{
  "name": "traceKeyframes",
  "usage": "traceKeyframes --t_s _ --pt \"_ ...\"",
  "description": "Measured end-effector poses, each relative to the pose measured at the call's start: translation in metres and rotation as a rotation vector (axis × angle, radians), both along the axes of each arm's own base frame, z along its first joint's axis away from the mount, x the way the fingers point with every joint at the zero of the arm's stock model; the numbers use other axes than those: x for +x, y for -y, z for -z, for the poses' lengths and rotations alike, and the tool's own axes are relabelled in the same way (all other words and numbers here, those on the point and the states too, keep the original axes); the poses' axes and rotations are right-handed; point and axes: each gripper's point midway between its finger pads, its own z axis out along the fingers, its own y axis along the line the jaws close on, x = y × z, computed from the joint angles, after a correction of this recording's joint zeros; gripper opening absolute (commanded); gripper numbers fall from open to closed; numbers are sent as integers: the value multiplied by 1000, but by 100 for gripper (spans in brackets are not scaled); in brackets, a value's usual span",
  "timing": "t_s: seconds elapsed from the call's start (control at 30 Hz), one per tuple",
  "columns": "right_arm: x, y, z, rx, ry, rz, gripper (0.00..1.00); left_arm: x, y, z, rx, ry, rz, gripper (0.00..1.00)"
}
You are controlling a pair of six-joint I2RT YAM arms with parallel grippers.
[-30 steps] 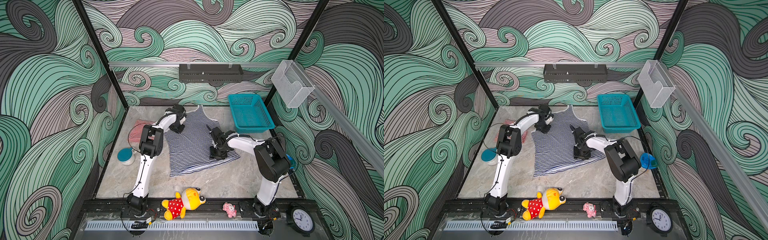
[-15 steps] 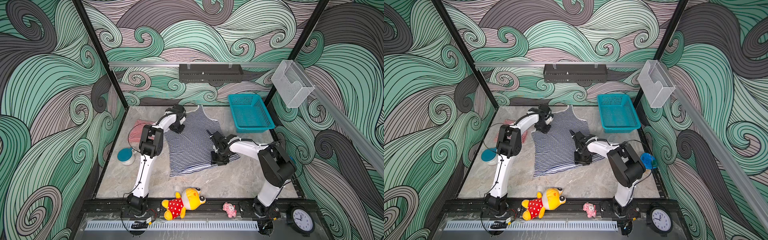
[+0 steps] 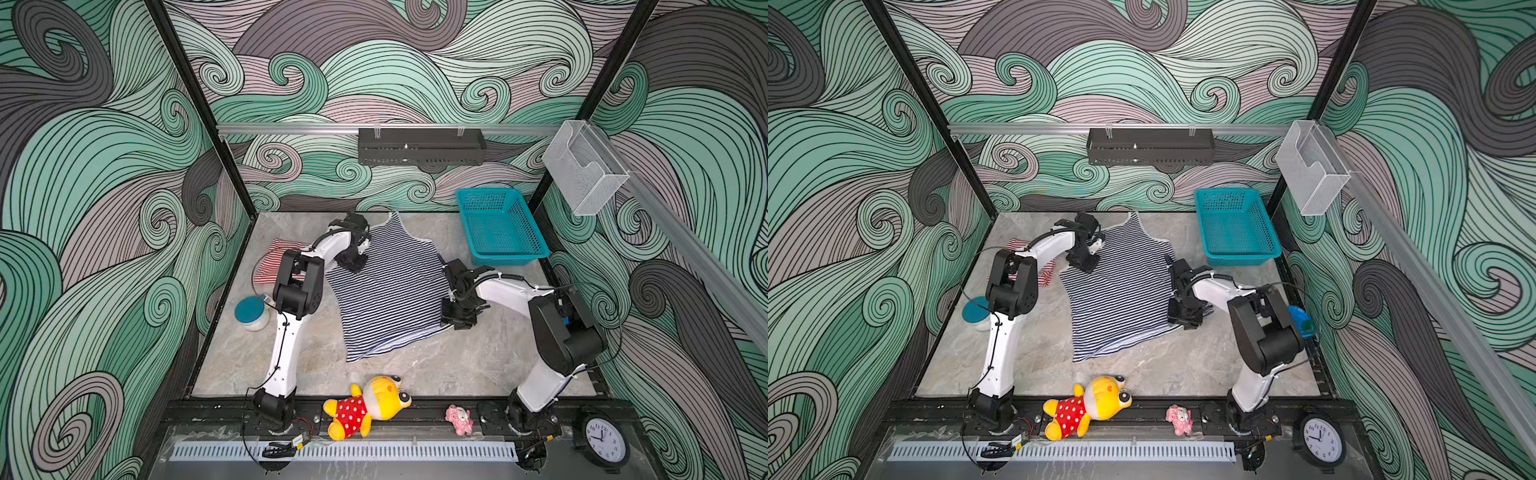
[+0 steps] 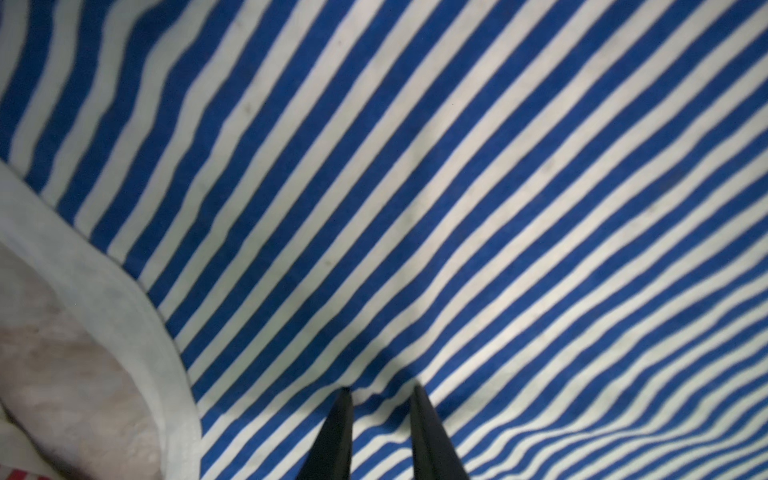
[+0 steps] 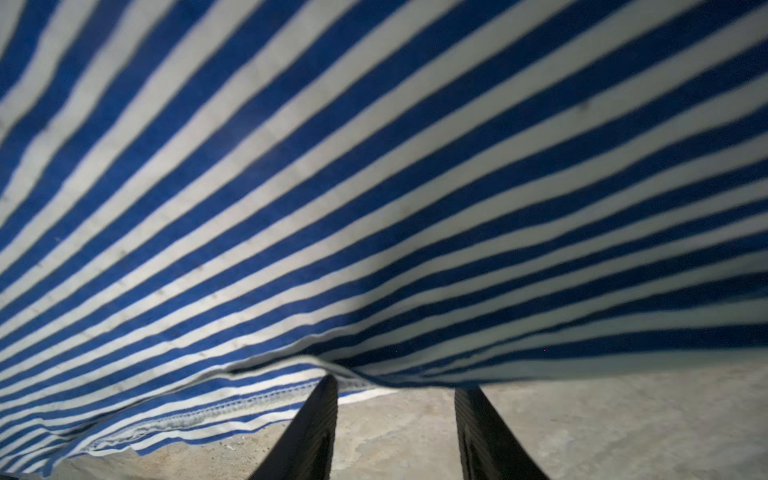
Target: Fold and stack the tank tops
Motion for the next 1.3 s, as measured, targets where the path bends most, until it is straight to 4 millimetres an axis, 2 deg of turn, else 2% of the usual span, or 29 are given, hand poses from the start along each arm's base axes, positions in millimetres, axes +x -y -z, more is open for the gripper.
traceKeyframes --t_s 0.07,0.23,0.3,0.37,0.47,0.6,0.83,1.07,1.2,1.3 --pt "7 -8 -10 23 27 -6 49 -9 1 0 2 -13 8 25" --pt "23 -50 -32 103 109 -55 49 -25 6 1 8 -33 27 25" --pt "23 -60 -27 115 103 -70 49 -31 8 1 8 -40 32 25" --pt "22 -60 -16 101 78 -69 49 -38 8 1 11 -48 37 25" --pt "20 -50 4 68 21 -47 49 -47 8 2 15 -60 42 25" --pt "36 -37 4 53 26 -21 49 -49 8 2 12 -65 36 25" --pt "83 -4 6 -72 64 12 49 -66 13 2 3 -91 53 25" --pt "120 34 6 -152 81 52 49 -100 28 2 -25 -152 108 25" --pt "125 48 4 -182 80 49 49 -128 34 2 -38 -217 163 25" --pt "126 49 -5 -167 92 48 50 -142 33 1 -29 -249 183 25"
